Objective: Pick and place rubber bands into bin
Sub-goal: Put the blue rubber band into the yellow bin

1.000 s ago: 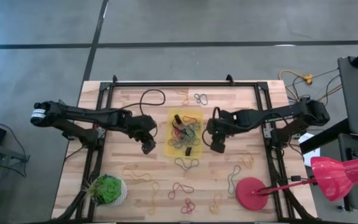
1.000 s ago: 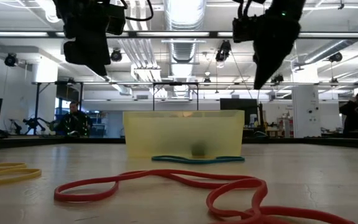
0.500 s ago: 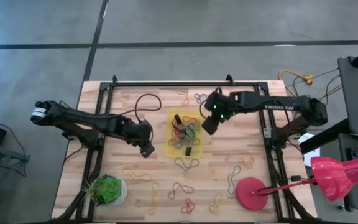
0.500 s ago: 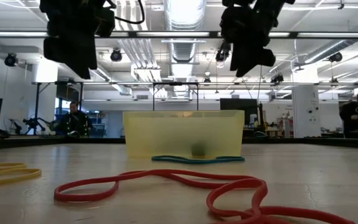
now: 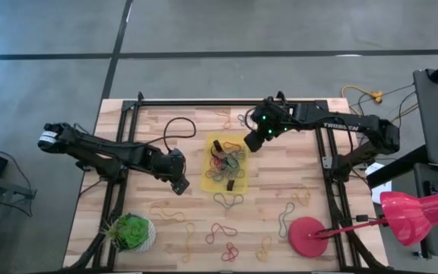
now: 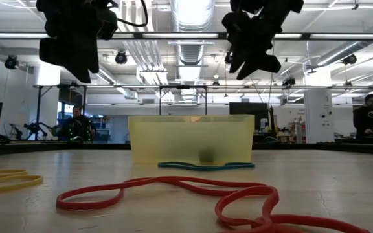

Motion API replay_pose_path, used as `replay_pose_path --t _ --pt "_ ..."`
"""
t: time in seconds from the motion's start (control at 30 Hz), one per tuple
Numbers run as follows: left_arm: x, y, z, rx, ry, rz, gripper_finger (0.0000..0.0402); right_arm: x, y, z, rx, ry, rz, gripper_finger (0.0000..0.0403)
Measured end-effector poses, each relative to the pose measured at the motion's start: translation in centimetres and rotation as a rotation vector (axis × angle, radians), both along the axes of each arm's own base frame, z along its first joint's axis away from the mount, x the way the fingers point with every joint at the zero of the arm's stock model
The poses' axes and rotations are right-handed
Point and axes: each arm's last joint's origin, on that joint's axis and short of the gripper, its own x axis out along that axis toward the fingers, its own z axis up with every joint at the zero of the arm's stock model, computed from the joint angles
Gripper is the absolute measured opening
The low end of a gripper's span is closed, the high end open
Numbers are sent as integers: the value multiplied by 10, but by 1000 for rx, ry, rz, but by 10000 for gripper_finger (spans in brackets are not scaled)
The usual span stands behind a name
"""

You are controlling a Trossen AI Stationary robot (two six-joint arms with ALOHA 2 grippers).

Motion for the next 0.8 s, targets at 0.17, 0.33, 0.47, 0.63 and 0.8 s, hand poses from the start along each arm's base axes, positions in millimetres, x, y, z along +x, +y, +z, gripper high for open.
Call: replay_pose_path --t 0.17,0.33,0.47,0.63,0.8 --pt "0 0 -1 6 -4 2 170 7 -22 -11 73 -11 -45 128" --pt "0 0 -3 10 -1 4 170 24 -38 -22 69 25 -31 128" --pt "-1 0 -4 11 7 4 170 44 -46 -19 19 23 44 128" --pt "-1 1 -5 11 8 5 170 67 -67 -4 -55 -24 81 128" --pt "-1 1 -5 11 11 7 170 82 -93 12 -95 -24 79 128"
